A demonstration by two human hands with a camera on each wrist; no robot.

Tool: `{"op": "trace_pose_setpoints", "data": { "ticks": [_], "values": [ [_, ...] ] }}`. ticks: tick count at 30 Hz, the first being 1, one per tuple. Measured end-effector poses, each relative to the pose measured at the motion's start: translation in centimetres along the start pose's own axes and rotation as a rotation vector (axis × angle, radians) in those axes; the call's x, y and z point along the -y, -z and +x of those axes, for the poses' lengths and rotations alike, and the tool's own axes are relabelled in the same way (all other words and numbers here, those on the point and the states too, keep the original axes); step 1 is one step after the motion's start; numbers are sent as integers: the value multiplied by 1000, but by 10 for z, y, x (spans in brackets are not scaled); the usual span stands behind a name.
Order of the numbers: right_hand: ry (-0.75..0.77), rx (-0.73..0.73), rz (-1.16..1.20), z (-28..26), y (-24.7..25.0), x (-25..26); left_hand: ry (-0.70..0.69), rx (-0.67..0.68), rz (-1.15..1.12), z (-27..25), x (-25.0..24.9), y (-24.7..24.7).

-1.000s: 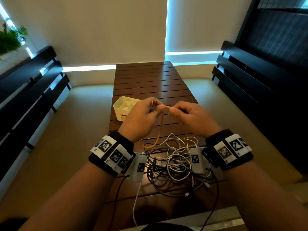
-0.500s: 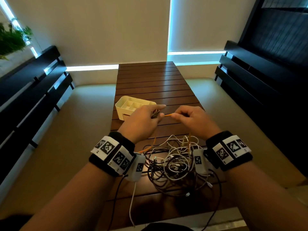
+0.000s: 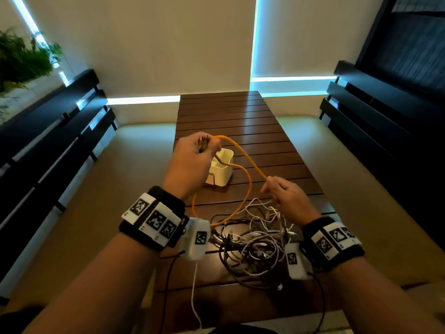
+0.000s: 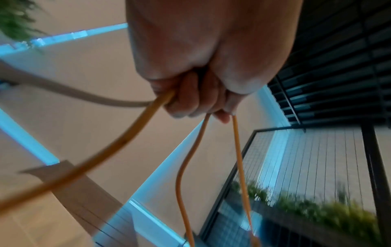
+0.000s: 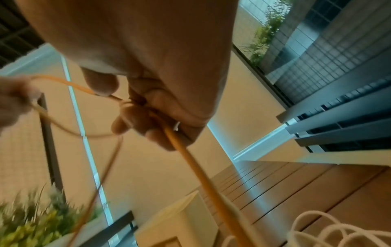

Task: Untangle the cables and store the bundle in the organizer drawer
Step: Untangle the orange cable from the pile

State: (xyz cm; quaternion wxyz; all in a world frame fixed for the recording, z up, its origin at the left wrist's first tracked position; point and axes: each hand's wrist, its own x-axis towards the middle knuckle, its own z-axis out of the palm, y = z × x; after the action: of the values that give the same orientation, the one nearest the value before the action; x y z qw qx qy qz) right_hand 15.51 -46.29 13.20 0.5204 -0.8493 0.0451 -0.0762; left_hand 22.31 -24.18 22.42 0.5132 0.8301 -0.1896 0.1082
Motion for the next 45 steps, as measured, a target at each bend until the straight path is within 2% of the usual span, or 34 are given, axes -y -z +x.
{"op": "trace_pose_setpoints", "data": {
  "ticks": [3,5,6,9,11,13,16,18,20,24,27,33,36,39,43,45],
  "values": [
    [31,-141,-8,10,11,14,131,315,204,-2,15,3],
    [102,-165,-49,19,20,28,169,417,290,-6,20,-1],
    [128,-162,-90,22,24,36,167,409,309,-7,20,-2],
    [135,-110,-208,27,27,47,161,259,285,-5,15,-5],
    [136,-69,-253,25,24,54,92,193,239,-5,8,-5],
    [149,-27,-249,20,18,59,13,229,242,-6,3,-8],
    [164,13,-195,11,9,67,-23,368,236,-6,2,-17],
    [122,41,0,4,7,74,-63,416,212,-7,7,-24],
    [44,91,178,-4,10,80,-100,399,192,-9,11,-27],
    [-4,150,-26,-16,17,86,-111,475,77,-13,16,-27],
    [9,83,-132,-18,18,84,-100,533,11,-18,14,-26],
    [78,-60,-304,-31,13,82,-124,547,15,-26,9,-30],
    [31,-58,-320,-43,17,84,-104,543,0,-31,15,-33],
    [-74,66,-306,-58,17,87,-79,481,-50,-35,17,-35],
    [-160,378,-221,-82,9,99,-22,415,-135,-35,16,-31],
    [-224,530,-265,-89,5,104,-8,418,-196,-35,14,-29]
  ]
}}
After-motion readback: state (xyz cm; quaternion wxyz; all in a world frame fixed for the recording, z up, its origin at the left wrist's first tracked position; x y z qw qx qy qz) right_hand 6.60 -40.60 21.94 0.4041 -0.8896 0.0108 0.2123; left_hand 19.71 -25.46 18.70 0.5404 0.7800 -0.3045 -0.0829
